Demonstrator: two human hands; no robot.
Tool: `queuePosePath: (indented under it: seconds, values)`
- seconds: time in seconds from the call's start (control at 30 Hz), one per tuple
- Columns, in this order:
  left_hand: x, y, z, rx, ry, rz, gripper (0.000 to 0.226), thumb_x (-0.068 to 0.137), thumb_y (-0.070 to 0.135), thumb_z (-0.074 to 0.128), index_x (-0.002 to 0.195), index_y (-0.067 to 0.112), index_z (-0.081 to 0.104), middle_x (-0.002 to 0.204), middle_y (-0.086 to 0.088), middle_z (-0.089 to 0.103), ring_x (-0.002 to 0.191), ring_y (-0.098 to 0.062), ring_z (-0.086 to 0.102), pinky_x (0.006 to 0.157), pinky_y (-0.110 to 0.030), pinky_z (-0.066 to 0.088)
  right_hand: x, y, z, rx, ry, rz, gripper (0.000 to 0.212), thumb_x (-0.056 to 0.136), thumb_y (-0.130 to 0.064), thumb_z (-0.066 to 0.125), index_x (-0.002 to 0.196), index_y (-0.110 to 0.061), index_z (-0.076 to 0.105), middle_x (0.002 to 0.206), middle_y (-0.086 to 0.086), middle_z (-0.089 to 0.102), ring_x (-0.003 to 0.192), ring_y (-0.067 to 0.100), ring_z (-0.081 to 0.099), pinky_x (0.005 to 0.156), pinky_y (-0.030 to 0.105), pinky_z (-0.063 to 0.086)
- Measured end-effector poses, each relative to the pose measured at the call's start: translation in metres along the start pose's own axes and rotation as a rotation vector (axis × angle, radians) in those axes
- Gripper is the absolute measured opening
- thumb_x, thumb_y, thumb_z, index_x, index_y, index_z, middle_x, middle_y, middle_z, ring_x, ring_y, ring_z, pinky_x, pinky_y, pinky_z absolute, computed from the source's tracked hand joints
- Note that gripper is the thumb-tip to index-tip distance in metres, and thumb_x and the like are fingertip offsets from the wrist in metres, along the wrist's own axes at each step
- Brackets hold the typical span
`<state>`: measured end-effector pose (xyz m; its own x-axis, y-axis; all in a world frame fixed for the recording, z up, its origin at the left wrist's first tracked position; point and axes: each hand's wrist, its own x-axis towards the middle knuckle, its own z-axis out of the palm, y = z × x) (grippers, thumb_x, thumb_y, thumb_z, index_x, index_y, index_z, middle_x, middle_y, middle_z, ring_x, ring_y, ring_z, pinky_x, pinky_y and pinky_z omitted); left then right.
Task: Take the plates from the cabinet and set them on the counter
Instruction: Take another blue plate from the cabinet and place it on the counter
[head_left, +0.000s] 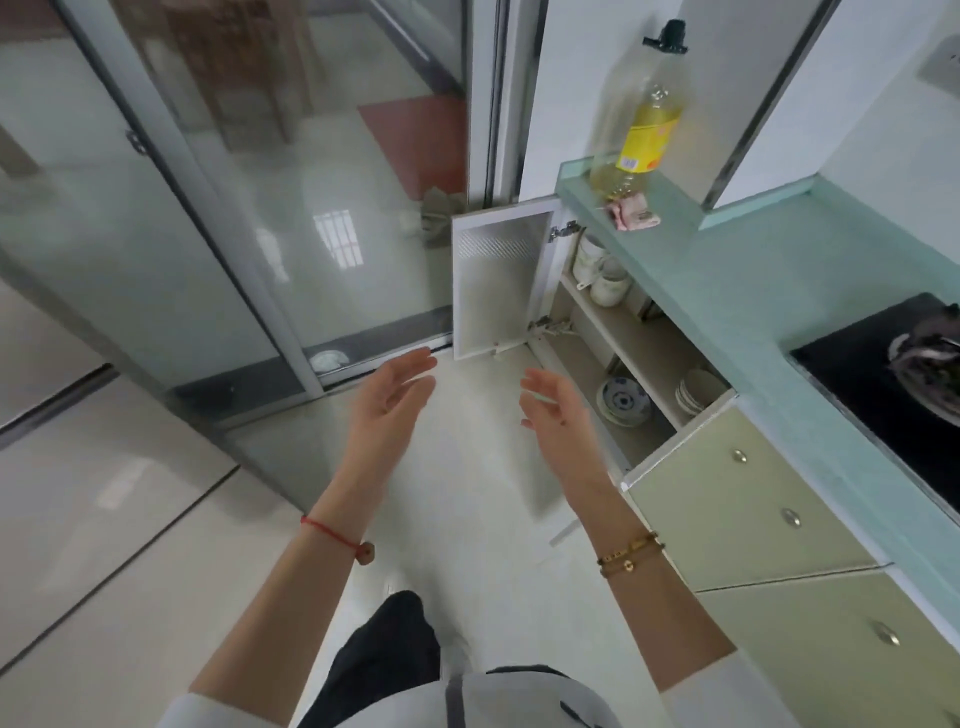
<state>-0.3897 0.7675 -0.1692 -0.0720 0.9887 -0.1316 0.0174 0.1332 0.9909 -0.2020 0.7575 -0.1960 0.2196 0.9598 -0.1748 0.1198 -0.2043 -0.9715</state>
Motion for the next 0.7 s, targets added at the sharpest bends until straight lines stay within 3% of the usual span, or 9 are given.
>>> queuePosePath:
  seconds: [0.13,0.27,0.47,0.57,0.7]
  values:
    - [0.087,-0.006,0.018,0.009,-0.145,-0.004,0.028,0.095,0.009,0.06,0.12,0.022,0.066,0.122,0.006,0.069,0.106,-0.007,0.064,0.106,-0.039,0.049,0.057,0.0,0.006,0.02,0.155,0.031,0.033,0.096,-0.015,0.054,0.129,-0.018,0.055,0.128,-0.003,0.059,0.107,0.015,0.059,0.101,0.042,0.05]
    - [0.166,-0.009,0.04,0.03,-0.294,-0.013,0.027,0.091,0.012,0.065,0.102,0.037,0.069,0.12,0.009,0.07,0.113,-0.007,0.064,0.108,-0.04,0.047,0.112,0.004,0.007,0.03,0.29,0.075,0.035,0.096,-0.016,0.053,0.131,-0.02,0.053,0.133,-0.004,0.057,0.112,0.017,0.059,0.097,0.036,0.051]
    - [0.267,-0.022,0.062,0.154,-0.536,-0.103,0.026,0.092,0.019,0.063,0.116,0.029,0.069,0.126,0.011,0.068,0.123,-0.006,0.06,0.112,-0.043,0.043,0.18,0.022,0.007,0.042,0.5,0.198,0.034,0.097,-0.019,0.053,0.131,-0.021,0.053,0.132,-0.004,0.057,0.112,0.016,0.058,0.094,0.032,0.051]
    - [0.311,-0.03,0.083,0.196,-0.598,-0.157,0.027,0.093,0.016,0.063,0.119,0.023,0.067,0.122,0.011,0.069,0.122,-0.009,0.06,0.111,-0.044,0.044,0.204,0.033,0.002,0.042,0.572,0.29,0.035,0.096,-0.019,0.053,0.132,-0.018,0.054,0.132,-0.003,0.058,0.115,0.016,0.058,0.1,0.038,0.051]
    - [0.362,-0.043,0.122,0.248,-0.687,-0.195,0.024,0.092,0.02,0.064,0.114,0.03,0.069,0.12,0.008,0.068,0.115,-0.009,0.063,0.105,-0.039,0.049,0.241,0.048,-0.014,0.063,0.668,0.392,0.033,0.096,-0.02,0.054,0.129,-0.017,0.056,0.125,-0.002,0.061,0.114,0.017,0.059,0.098,0.039,0.053]
